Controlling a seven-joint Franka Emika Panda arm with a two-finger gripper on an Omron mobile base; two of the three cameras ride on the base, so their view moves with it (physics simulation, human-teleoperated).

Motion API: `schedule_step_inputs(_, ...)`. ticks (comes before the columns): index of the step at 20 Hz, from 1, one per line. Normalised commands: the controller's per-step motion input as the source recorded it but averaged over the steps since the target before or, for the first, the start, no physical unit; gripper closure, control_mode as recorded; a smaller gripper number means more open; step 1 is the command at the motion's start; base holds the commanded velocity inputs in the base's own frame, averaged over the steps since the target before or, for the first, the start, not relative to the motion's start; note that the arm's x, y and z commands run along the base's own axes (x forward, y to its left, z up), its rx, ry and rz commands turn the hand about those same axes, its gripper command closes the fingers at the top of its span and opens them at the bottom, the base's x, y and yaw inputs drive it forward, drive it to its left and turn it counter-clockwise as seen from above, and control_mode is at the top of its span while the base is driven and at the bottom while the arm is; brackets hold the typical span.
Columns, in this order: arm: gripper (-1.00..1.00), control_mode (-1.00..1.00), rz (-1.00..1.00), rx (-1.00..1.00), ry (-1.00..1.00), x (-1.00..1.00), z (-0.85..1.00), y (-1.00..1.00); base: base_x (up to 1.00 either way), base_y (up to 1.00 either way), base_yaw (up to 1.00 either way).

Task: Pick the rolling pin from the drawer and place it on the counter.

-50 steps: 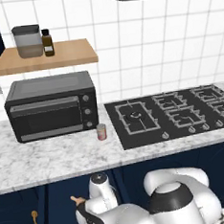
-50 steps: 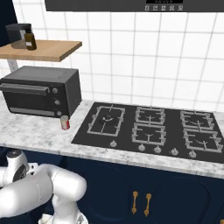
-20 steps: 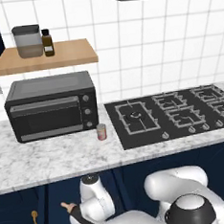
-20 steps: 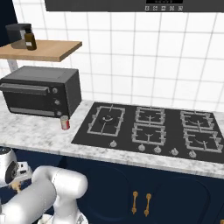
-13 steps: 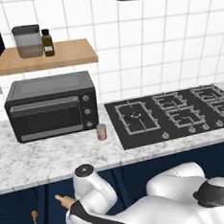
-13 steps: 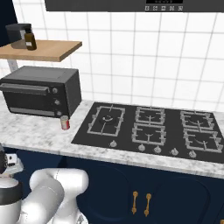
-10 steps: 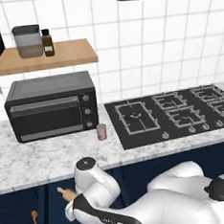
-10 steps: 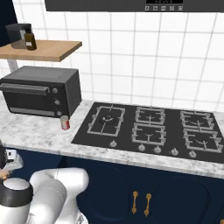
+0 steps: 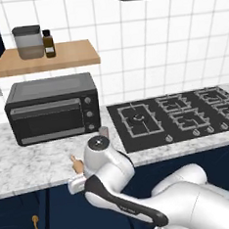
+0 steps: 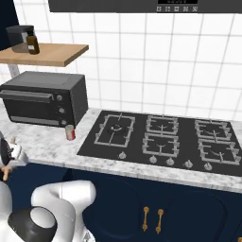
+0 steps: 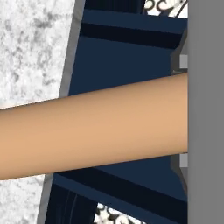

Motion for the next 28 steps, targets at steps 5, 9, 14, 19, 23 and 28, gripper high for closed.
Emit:
schedule_step_inputs(5, 1.0, -1.0, -0.06, 0.09, -0.12, 0.83, 0.45, -0.21, 0.0, 0.0, 0.0)
schedule_step_inputs(9, 1.0, -1.0, -0.01, 0.04, -0.08, 1.0, 0.19, -0.13, 0.0, 0.0, 0.0)
schedule_step_inputs(14, 1.0, -1.0, 0.0, 0.0, -0.01, 0.77, 0.03, -0.02, 0.0, 0.0, 0.0)
schedule_step_inputs(19, 1.0, -1.0, 0.0, -0.01, 0.0, 0.45, -0.09, 0.02, 0.0, 0.0, 0.0)
schedule_step_inputs(23, 1.0, -1.0, 0.0, -0.04, 0.0, 0.4, -0.39, 0.1, 0.0, 0.0, 0.0)
schedule_step_inputs(28, 1.0, -1.0, 0.0, -0.04, 0.01, 0.43, -0.3, 0.13, 0.0, 0.0, 0.0)
